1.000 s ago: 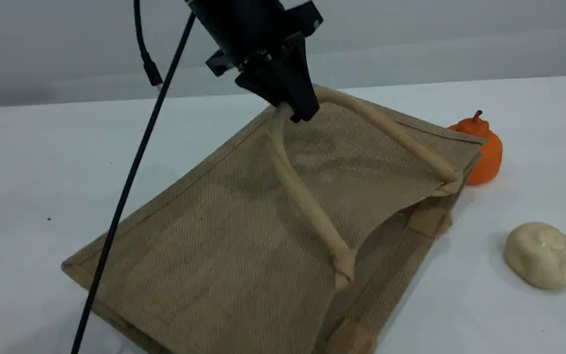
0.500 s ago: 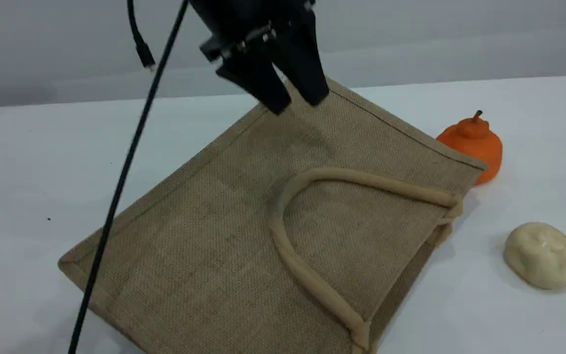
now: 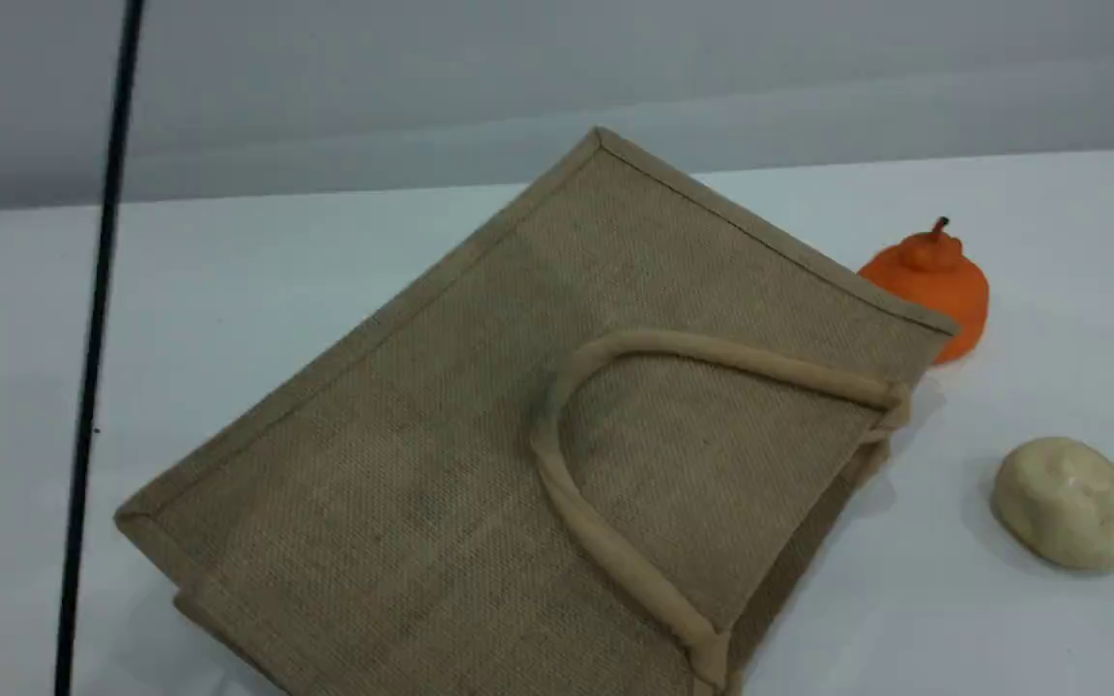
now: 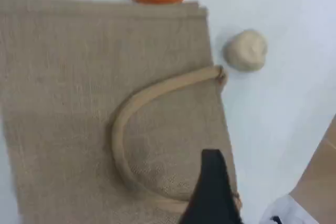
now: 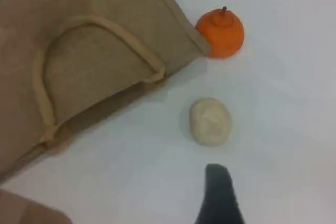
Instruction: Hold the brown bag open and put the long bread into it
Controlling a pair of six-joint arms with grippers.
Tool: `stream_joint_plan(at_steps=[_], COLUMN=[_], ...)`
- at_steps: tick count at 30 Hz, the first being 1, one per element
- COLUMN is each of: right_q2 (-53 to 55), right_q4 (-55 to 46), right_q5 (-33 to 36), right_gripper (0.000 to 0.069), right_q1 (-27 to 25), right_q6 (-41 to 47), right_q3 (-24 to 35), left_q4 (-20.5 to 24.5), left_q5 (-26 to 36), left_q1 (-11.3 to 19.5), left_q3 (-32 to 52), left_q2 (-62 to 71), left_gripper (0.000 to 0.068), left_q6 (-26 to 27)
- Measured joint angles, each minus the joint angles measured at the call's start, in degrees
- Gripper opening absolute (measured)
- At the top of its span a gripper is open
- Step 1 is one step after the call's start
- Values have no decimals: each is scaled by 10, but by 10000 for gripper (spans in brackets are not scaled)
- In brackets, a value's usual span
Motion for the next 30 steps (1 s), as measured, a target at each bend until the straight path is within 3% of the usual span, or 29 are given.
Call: stream_joint_plan(at_steps=[4, 10, 18, 23, 26, 30], right_q2=[-73, -150, -150, -149, -149, -149], right_q4=[12, 13, 13, 2, 2, 3], right_q5=[-10, -17, -16, -16, -15, -15], right_gripper=[426, 426, 410, 407, 407, 407], right_q1=[0, 0, 0, 1, 1, 6], right_q6=[3, 3, 3, 2, 2, 2], right_q3=[57, 60, 60, 60, 60, 60], left_q4=[49, 141, 232, 320, 359, 393], left_q5=[0, 0, 0, -2, -2, -4], left_q1=[-34, -107, -242, -334, -357, -356], left_q3=[0, 0, 0, 0, 3, 48], left_q2=[-55, -134, -208, -231, -232, -247], left_gripper=[502, 502, 502, 502, 502, 502], left_q6=[-31, -102, -181, -190, -189, -172])
